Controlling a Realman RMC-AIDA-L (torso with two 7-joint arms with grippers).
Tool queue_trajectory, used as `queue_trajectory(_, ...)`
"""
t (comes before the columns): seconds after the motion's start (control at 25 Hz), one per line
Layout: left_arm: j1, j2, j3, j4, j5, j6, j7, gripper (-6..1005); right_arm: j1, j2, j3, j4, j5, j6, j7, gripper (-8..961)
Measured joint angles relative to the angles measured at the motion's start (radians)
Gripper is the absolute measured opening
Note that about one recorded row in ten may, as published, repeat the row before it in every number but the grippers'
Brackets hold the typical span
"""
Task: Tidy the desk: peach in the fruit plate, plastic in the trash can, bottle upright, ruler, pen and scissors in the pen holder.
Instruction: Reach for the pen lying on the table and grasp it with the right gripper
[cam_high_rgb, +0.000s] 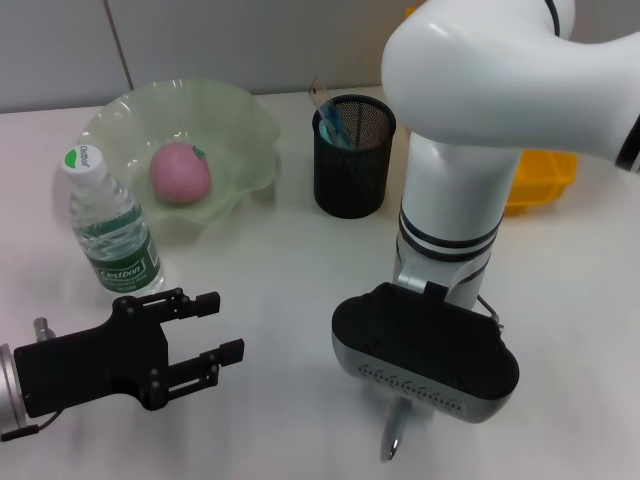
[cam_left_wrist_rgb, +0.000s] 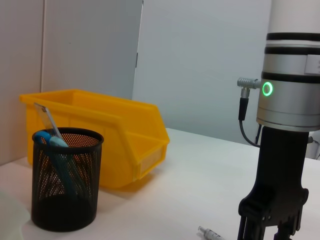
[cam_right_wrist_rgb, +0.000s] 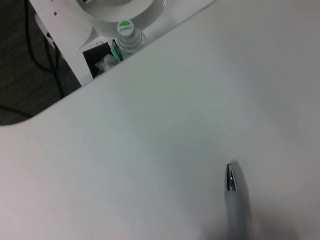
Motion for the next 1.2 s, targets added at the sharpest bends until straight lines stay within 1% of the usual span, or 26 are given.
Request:
queue_trajectory(0.48, 0.000, 0.000, -0.003, -0.002, -0.002, 0.004, -0.001, 606, 0.016, 0.000, -0.015, 0.027, 0.014, 0.018, 0.000, 619)
queue_trajectory(0.6, 0.003, 0.001, -0.002, -0.002, -0.016, 0.006, -0.001, 604, 0.021, 0.001, -0.036, 0.038, 0.015, 0.030, 0.005, 607)
queue_trajectory(0.76, 0.005, 0.001, -0.001, -0.002, -0.022, 0.006, -0.001, 602, 0.024, 0.001, -0.044, 0.043, 0.015, 0.036, 0.007, 456)
queue_trajectory(1.16, 0.016, 0.002, 0.000, -0.002, -0.028, 0.010, -0.002, 597, 0.021, 0.003, -0.059, 0.043, 0.027, 0.060, 0.021, 451)
queue_trajectory(1.2, 0.016, 0.002, 0.000, -0.002, -0.028, 0.010, -0.002, 597, 0.021, 0.003, -0.059, 0.043, 0.027, 0.060, 0.021, 430)
